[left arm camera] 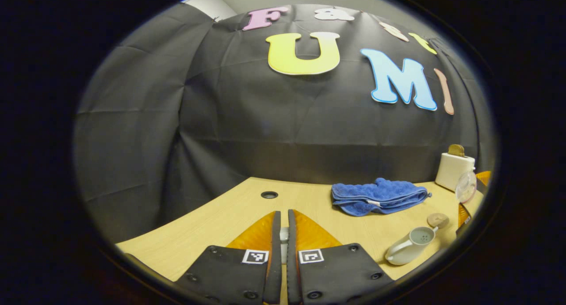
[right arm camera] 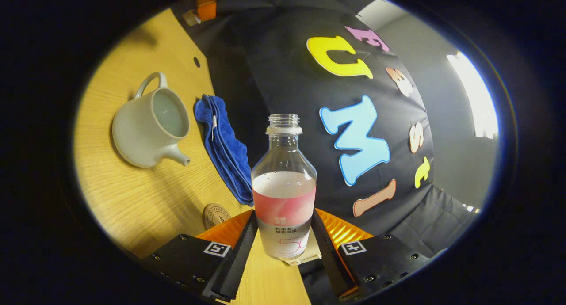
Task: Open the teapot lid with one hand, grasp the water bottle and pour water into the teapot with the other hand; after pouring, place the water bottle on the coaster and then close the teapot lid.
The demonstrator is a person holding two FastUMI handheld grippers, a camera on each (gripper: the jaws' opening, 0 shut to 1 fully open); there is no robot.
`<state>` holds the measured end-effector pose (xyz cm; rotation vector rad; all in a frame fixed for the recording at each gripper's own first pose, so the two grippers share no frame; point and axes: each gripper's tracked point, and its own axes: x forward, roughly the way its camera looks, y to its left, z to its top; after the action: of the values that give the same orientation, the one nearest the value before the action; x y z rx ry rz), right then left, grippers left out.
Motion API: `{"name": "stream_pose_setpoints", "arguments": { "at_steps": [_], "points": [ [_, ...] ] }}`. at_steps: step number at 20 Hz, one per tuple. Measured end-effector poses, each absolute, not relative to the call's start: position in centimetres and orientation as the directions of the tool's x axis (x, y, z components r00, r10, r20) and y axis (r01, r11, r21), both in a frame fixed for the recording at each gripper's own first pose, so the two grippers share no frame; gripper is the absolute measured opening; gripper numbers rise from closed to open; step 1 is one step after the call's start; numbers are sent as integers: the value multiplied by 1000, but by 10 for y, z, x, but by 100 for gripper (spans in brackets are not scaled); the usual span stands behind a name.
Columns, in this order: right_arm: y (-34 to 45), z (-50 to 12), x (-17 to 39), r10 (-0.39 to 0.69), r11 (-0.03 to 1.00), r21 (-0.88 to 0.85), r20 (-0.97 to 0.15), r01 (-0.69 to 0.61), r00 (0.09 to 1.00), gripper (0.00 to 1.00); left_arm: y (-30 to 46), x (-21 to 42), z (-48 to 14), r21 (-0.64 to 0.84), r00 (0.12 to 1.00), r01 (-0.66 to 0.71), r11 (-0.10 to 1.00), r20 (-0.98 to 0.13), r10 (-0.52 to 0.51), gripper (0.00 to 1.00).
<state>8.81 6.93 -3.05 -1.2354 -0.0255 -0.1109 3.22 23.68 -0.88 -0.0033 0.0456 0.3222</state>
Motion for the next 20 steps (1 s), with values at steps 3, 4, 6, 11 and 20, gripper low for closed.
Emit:
{"name": "stream_pose_setpoints", "arguments": {
  "at_steps": [3,4,6,11,20],
  "points": [
    [75,-34,89,-46,243,-966,83,91,996,75,237,33,-10,1,948,-315,949,-47,315,12],
    [77,-33,89,-37,209,-973,88,94,995,76,237,33,-10,0,948,-315,949,-48,315,12],
    [81,-36,88,-21,147,-984,95,97,995,75,237,33,-10,-1,948,-314,950,-52,313,12],
    [87,-39,92,18,63,-993,97,96,995,75,237,33,-13,-1,948,-314,949,-59,313,12],
    [92,-35,89,64,-67,-988,137,141,989,75,237,33,-15,-5,949,-311,950,-64,310,12]
  ]
}}
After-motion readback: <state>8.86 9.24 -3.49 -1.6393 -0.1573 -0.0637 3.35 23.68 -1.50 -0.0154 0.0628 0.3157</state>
